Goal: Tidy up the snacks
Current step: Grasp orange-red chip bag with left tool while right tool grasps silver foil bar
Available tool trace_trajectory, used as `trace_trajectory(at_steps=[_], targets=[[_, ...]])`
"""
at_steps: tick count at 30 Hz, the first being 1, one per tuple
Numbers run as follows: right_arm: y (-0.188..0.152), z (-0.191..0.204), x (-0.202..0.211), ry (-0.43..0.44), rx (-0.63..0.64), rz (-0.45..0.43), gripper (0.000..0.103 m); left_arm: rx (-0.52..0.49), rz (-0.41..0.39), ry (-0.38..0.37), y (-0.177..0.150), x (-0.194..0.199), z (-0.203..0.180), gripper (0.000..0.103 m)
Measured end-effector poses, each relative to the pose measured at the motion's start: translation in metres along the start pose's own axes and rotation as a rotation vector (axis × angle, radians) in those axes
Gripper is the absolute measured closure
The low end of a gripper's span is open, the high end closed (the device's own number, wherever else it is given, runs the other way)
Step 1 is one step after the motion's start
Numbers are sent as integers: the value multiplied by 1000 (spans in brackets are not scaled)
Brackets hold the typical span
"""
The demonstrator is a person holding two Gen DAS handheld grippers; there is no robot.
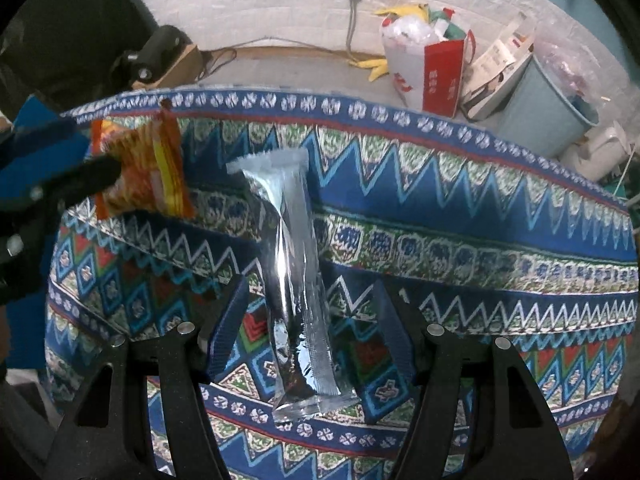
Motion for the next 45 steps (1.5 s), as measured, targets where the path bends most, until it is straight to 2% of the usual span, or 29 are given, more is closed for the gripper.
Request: trace_trajectory(at_steps=[2, 5, 7, 8, 10, 11, 16, 21, 25, 32, 39, 42, 43, 45], targets=[[-2, 0, -5, 10, 4, 3, 38, 6, -5, 1, 4, -3, -2, 14], [-2, 2, -10, -2, 24, -6, 39, 17, 4, 6, 5, -11, -1, 14], [-2, 3, -10, -25, 40, -13, 53, 26, 24, -8, 4, -18, 0, 14], [-2, 4, -10, -33, 42, -14, 56, 31, 35, -19, 4, -21, 0, 14], [-2, 2, -9, -30, 35, -17, 76, 31, 47, -28, 3, -25, -1, 14], [-3, 0, -8, -27, 23, -16, 77, 27, 52, -25, 2, -27, -2, 14], [-4, -10, 1, -28, -20, -35, 77, 17, 119, -8, -6, -37, -5, 14], [-1, -13, 14, -20, -51, -62, 78, 25, 159, -30, -16, -35, -3, 14], [-1, -15, 23, -16, -79, -76, 77, 26, 229, -28, -28, -37, -2, 14], [-5, -16, 30, -17, -90, -81, 77, -60, 218, 70, -44, -45, -15, 14], [-12, -10, 33, -30, -70, -81, 77, -1, 196, 77, -40, -50, -13, 14], [-18, -6, 32, -37, -60, -76, 77, 9, 183, 67, -40, -50, -12, 29], [-19, -6, 32, -40, -59, -76, 77, 14, 175, 57, -39, -48, -11, 41], [-19, -6, 32, -42, -57, -77, 78, 17, 163, 49, -37, -44, -12, 52]])
Point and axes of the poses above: each gripper's, at about its wrist camera, not at the fingertips, and x roughly against the way its jaws point, z to its left, y to its top, the point moved 2 cm from there along -x, roughly the way its jaws point, and after that the axes turned 11 degrees about x, right-handed, at the moved point
